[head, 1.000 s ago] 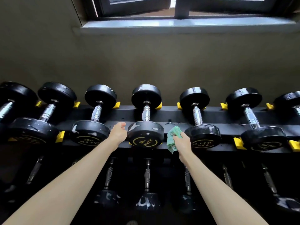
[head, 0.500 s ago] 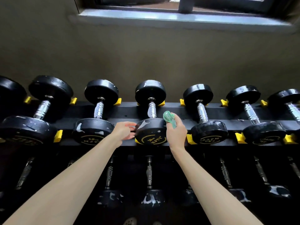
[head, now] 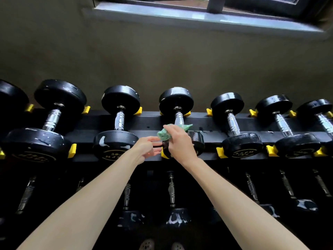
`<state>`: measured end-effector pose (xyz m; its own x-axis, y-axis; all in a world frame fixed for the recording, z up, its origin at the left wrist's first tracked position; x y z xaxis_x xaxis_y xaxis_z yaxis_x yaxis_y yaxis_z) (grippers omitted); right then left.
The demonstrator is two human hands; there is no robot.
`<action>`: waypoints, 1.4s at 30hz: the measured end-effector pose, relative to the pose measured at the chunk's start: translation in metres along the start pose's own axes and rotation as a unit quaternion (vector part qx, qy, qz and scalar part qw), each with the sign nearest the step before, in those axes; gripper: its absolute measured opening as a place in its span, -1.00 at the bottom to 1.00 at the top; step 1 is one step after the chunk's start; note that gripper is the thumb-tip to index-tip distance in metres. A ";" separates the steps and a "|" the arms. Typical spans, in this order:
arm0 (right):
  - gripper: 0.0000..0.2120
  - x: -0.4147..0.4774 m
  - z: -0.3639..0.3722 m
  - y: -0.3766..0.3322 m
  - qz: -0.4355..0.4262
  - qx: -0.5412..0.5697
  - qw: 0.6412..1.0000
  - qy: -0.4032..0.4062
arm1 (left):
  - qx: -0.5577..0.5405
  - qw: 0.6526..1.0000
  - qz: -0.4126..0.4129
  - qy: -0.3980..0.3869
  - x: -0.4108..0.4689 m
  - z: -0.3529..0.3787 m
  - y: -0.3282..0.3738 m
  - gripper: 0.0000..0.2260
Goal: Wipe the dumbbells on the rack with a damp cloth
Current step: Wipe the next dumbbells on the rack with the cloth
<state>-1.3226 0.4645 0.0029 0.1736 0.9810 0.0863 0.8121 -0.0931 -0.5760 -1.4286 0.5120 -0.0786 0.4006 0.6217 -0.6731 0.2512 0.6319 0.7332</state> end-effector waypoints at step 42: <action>-0.91 -0.064 -0.050 0.105 0.368 0.218 0.903 0.034 | 0.213 0.974 0.074 -0.005 -0.009 0.038 0.024 -0.45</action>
<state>-1.2206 0.3830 -0.0226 0.6234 0.6664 -0.4089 0.1685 -0.6253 -0.7620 -1.3926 0.5040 -0.0514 0.4682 0.6860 -0.5569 0.5319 0.2845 0.7976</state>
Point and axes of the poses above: each hand's wrist, its own x-axis towards the middle knuckle, its own z-axis out of the palm, y = z × x, the point moved 7 cm from there along x, towards the middle knuckle, and after that the axes turned 5 degrees about -y, right-handed, at the moved point
